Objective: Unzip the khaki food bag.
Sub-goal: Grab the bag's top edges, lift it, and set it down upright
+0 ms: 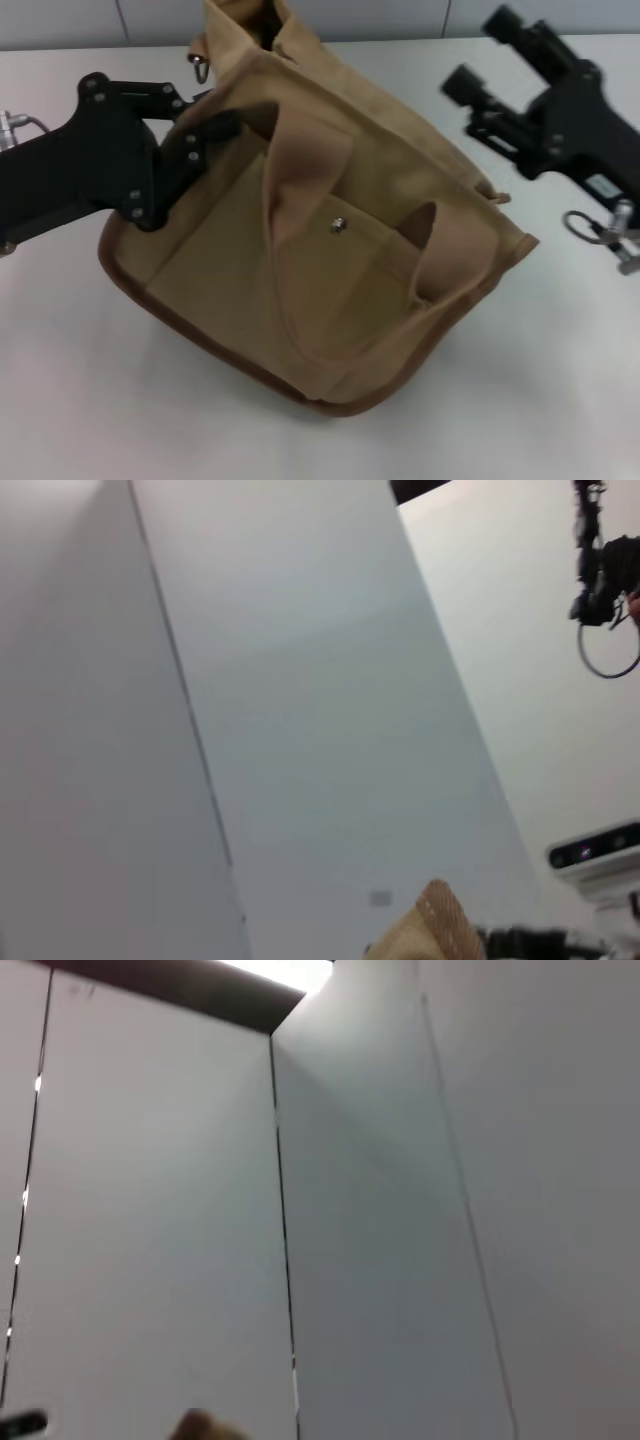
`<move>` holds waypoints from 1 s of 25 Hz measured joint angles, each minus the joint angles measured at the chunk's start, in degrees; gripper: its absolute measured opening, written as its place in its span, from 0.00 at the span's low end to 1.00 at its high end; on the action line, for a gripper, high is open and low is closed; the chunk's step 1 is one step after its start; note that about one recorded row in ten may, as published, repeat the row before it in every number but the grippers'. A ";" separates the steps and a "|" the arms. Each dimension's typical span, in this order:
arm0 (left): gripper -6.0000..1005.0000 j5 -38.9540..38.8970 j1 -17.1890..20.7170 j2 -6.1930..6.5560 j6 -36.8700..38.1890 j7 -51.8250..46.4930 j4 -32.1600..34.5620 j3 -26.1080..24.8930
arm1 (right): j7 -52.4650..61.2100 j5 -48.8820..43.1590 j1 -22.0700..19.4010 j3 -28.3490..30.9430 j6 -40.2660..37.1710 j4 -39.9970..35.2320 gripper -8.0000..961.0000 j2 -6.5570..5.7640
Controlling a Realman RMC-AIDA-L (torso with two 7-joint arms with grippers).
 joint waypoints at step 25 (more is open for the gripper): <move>0.10 -8.15 -0.65 0.03 -1.80 -0.38 1.55 10.36 | -9.01 0.49 5.89 -10.22 8.89 4.17 0.77 0.23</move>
